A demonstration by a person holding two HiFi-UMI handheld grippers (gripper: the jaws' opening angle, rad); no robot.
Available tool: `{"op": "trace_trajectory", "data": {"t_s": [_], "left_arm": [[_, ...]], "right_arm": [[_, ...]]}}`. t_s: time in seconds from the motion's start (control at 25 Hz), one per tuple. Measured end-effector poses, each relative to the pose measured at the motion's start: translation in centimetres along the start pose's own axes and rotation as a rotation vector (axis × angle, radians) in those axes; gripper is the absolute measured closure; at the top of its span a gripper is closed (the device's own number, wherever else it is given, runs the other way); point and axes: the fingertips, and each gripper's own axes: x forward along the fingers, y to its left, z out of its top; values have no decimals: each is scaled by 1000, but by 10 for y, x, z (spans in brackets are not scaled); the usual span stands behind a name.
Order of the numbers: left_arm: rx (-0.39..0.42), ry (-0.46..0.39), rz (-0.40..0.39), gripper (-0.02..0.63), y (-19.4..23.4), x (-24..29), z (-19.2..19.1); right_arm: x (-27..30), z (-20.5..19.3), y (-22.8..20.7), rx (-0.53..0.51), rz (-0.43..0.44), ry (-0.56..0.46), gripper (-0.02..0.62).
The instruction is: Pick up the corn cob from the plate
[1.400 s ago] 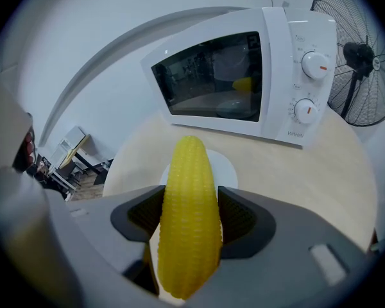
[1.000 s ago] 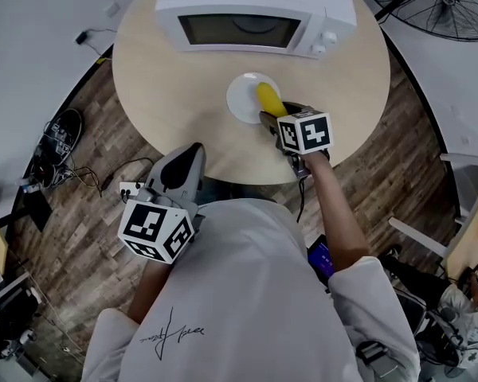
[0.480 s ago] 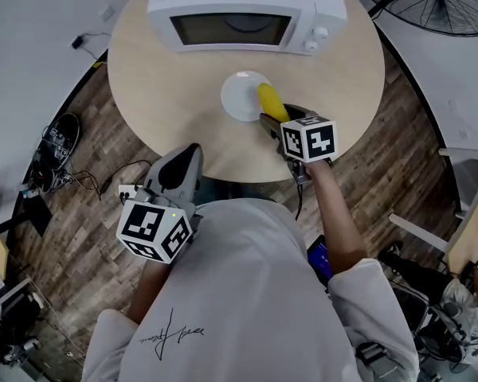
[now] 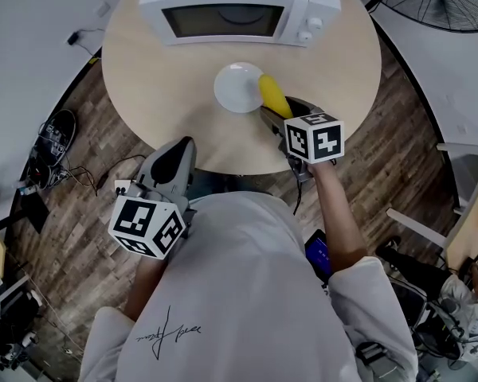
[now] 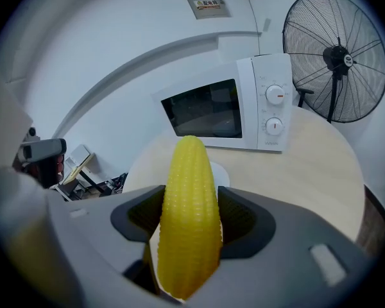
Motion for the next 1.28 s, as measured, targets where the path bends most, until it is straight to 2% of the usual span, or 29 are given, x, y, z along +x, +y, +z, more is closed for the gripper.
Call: {"op": "trace_trajectory", "data": {"t_s": [0.44, 1.28], "left_arm": [[2, 2, 4, 615, -4, 2, -2], [14, 12, -24, 615, -19, 7, -7]], "right_arm": [[-25, 3, 2, 18, 15, -53, 327], [-80, 9, -1, 31, -20, -182, 327]]}}
